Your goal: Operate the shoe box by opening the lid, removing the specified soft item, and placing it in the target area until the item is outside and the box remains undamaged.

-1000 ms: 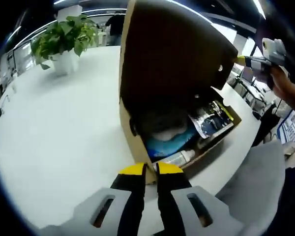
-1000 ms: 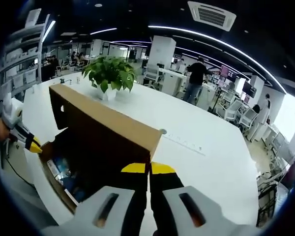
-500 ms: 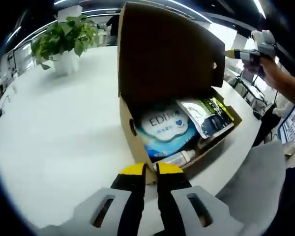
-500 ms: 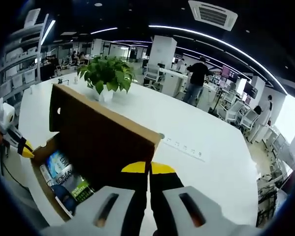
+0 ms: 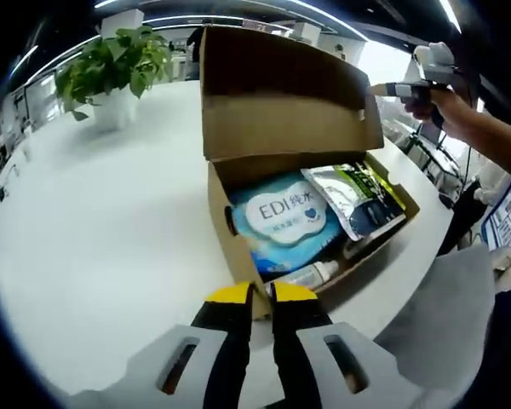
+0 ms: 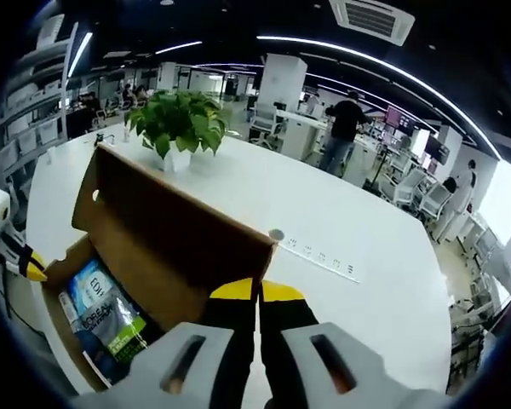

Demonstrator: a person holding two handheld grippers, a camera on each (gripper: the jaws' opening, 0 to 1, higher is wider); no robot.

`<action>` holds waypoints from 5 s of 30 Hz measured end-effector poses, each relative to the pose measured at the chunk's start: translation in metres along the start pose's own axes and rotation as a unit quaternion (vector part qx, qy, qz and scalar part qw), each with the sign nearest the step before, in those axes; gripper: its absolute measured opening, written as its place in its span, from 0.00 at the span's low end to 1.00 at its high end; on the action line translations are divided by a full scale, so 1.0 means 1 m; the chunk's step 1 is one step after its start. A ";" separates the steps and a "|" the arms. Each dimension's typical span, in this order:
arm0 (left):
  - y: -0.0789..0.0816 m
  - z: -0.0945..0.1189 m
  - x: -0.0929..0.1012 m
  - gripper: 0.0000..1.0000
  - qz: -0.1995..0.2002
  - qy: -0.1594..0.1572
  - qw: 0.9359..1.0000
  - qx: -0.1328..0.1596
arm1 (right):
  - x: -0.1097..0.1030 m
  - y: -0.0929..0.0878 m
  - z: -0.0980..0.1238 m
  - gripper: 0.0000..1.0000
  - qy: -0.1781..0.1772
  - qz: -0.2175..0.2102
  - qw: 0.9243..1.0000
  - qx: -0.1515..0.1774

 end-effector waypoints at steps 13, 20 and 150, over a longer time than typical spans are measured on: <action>0.000 0.000 0.000 0.05 0.004 0.000 1.000 0.002 | 0.008 -0.003 -0.039 0.00 0.004 -0.005 1.000 -0.027; -0.001 0.000 0.000 0.05 0.010 -0.001 1.000 0.003 | 0.011 -0.007 -0.058 0.00 0.006 -0.004 0.999 -0.042; 0.065 -0.082 0.093 0.04 -0.049 -0.099 0.993 -0.042 | -0.080 -0.107 0.018 0.18 0.080 -0.026 0.996 -0.037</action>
Point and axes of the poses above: the point that each gripper's makers call its tool centre point, and the gripper's own axes: z roughly backward along the fingers, x roughly to its right, y roughly out of its top, the point moved 3 cm from there along z, roughly backward along the fingers, and after that the axes turned 9 degrees about -x, right-handed, at the moved point
